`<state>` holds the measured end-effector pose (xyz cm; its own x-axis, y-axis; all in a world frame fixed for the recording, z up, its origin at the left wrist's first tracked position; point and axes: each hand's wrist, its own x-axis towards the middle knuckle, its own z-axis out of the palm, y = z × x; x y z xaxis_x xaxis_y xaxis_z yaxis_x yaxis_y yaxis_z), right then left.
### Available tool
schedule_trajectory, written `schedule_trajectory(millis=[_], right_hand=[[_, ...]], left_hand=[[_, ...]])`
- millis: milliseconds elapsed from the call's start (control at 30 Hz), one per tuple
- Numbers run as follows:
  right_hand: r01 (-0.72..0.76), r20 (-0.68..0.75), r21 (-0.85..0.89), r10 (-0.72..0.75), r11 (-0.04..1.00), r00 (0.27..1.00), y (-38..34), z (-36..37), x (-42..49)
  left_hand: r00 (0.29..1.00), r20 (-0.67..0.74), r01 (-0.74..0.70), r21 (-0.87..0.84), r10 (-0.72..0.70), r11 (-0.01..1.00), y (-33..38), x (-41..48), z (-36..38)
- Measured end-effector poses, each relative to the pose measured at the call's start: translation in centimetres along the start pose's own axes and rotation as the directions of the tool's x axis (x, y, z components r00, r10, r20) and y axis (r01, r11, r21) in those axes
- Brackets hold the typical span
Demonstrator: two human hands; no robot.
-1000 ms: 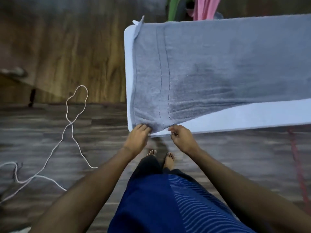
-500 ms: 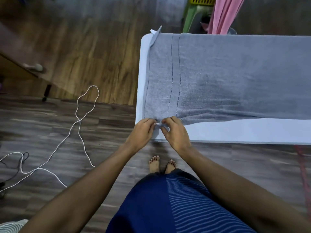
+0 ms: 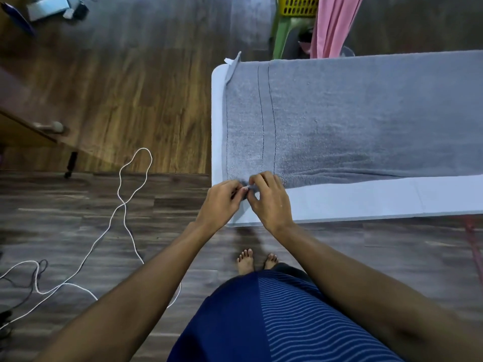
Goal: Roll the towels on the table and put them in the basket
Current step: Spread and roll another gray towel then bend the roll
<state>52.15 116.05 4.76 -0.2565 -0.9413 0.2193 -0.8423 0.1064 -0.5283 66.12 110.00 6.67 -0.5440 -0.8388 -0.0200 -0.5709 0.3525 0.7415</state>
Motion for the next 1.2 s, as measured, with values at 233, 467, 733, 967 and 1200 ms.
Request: schedule_trajectory(millis=[233, 467, 733, 967, 1200], right_hand=[[-0.102, 0.010, -0.042, 0.102, 0.994, 0.995, 1.1, -0.2, 0.1], [-0.162, 0.047, -0.155, 0.171, 0.974, 0.984, 6.2, -1.3, -3.9], [-0.141, 0.134, -0.119, 0.157, 0.983, 0.979, 9.6, -4.4, -7.5], [-0.071, 0.282, -0.092, 0.094, 0.993, 0.955, 11.6, -6.1, -7.3], [0.031, 0.501, -0.177, 0.063, 0.984, 0.863, 20.5, -10.0, -6.5]], left_hand=[[0.997, 0.006, -0.071, 0.057, 0.071, 0.996, -0.3, 0.1, -0.3], [0.983, 0.028, -0.182, 0.111, 0.180, 0.977, -2.2, -0.7, -0.8], [0.961, 0.171, -0.266, 0.343, 0.218, 0.901, -1.9, -2.7, 5.2], [0.961, 0.188, -0.239, 0.208, 0.201, 0.948, 2.6, -2.5, 10.8], [0.973, 0.194, -0.191, 0.350, 0.129, 0.917, 0.5, -5.1, 10.5]])
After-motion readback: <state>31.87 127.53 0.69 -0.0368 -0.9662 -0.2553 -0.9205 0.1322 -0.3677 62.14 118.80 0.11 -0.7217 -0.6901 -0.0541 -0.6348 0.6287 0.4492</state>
